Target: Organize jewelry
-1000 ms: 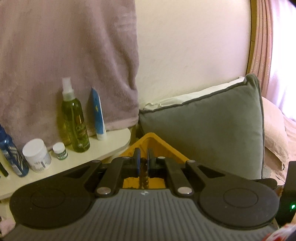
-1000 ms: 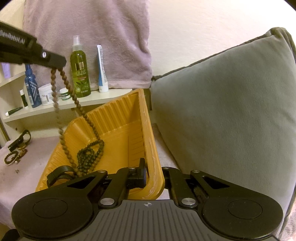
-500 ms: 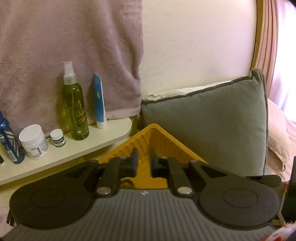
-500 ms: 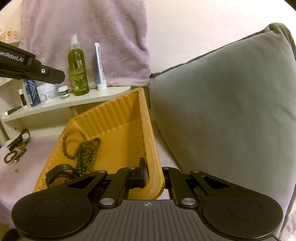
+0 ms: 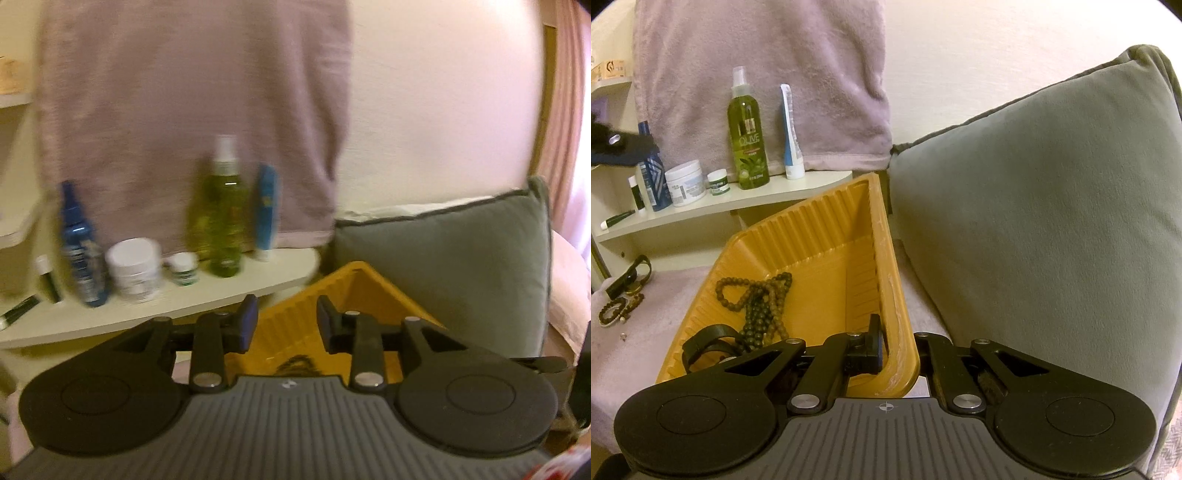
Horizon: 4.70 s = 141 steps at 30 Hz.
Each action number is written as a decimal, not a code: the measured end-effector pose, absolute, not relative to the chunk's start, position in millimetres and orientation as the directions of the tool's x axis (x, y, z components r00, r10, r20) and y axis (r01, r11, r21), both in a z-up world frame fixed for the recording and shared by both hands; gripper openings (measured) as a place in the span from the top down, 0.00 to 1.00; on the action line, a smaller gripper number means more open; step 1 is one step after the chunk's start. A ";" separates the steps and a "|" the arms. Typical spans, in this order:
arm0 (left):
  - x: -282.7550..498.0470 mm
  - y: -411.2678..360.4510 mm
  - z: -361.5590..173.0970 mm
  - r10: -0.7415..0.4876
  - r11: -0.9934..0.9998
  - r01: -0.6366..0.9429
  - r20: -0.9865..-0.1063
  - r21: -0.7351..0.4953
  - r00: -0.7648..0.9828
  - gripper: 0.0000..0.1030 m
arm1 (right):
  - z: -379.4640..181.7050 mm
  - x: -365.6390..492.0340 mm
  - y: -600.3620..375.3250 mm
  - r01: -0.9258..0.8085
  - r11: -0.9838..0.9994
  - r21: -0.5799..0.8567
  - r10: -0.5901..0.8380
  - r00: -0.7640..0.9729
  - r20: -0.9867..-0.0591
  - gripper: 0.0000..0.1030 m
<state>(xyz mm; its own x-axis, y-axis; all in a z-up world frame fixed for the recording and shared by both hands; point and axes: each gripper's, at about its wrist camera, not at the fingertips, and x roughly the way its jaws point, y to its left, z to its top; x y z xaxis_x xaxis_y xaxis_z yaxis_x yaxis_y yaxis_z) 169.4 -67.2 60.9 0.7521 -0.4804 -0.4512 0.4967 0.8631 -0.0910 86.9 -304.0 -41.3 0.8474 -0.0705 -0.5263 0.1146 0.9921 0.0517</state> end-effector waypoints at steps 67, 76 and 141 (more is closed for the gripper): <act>210.5 75.9 -92.0 -0.194 0.880 0.438 -0.704 0.182 0.683 0.96 | -45.0 94.0 -299.9 0.129 0.992 -0.006 -0.111 0.829 -0.548 0.94; 207.3 94.3 -37.1 -0.242 0.921 0.382 -0.652 0.079 0.719 0.96 | -42.7 90.7 -296.9 0.129 0.992 -0.002 -0.110 0.833 -0.542 0.94; 216.9 0.9 -89.1 -0.300 0.899 0.437 -0.700 0.019 0.648 0.95 | -41.1 93.0 -298.2 0.137 0.991 0.010 -0.109 0.826 -0.553 0.95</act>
<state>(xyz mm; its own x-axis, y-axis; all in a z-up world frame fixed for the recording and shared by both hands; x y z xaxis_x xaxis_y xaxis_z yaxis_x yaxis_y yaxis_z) 216.9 0.9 -89.1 0.6478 -0.3003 -0.7001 0.4374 0.8991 0.0190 93.0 -298.2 -41.1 0.8260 -0.1087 -0.5532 0.1368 0.9905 0.0098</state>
